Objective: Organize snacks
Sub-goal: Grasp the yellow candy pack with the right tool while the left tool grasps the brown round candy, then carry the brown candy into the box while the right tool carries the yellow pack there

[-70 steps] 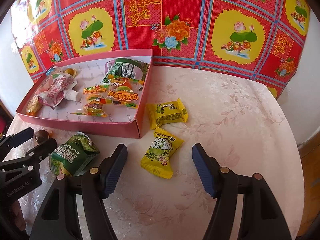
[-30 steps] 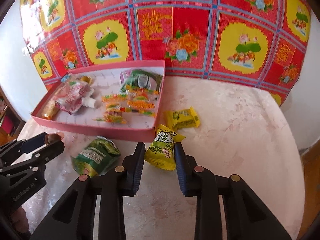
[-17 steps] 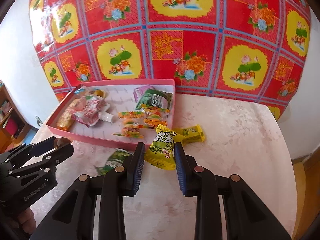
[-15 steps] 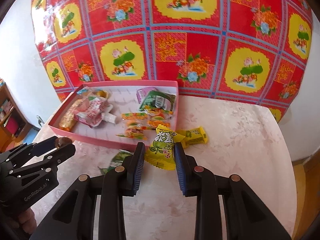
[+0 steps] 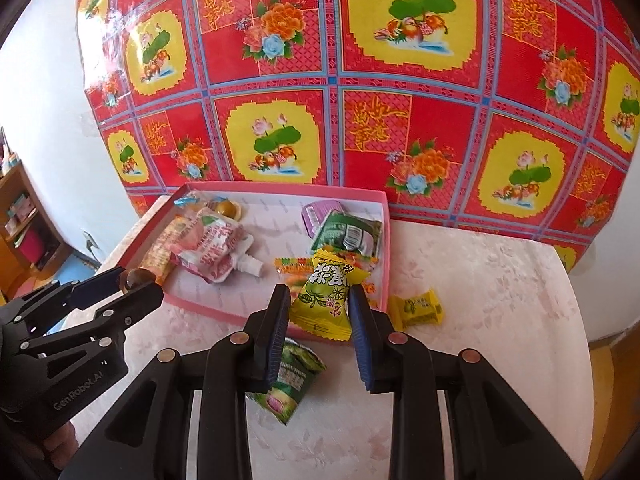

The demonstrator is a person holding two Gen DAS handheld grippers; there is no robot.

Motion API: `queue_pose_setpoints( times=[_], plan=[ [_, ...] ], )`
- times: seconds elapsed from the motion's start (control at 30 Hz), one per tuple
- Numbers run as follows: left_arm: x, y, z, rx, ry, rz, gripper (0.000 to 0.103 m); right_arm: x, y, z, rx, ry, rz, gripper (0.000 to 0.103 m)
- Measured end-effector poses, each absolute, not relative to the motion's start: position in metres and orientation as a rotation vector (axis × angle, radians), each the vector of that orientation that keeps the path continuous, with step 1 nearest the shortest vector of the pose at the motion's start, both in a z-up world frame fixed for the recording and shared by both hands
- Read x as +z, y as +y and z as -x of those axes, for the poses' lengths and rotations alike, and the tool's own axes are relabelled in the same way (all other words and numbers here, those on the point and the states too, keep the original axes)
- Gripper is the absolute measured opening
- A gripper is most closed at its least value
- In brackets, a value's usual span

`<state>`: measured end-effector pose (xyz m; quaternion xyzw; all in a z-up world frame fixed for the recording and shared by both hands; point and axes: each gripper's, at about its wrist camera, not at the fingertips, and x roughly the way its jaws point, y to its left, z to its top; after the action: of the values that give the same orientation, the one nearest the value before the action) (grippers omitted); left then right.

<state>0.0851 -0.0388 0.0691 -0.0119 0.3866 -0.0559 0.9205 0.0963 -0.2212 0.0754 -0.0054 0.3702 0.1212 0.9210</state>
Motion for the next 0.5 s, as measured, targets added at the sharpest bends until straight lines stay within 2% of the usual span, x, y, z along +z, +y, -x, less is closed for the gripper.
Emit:
queue_pose_setpoints(
  times=[0.5],
  plan=[
    [0.064, -0.028, -0.12, -0.077, 0.784, 0.019, 0.044, 0.077, -0.202, -0.122, 0.278, 0.756, 0.015, 0.031]
  ],
)
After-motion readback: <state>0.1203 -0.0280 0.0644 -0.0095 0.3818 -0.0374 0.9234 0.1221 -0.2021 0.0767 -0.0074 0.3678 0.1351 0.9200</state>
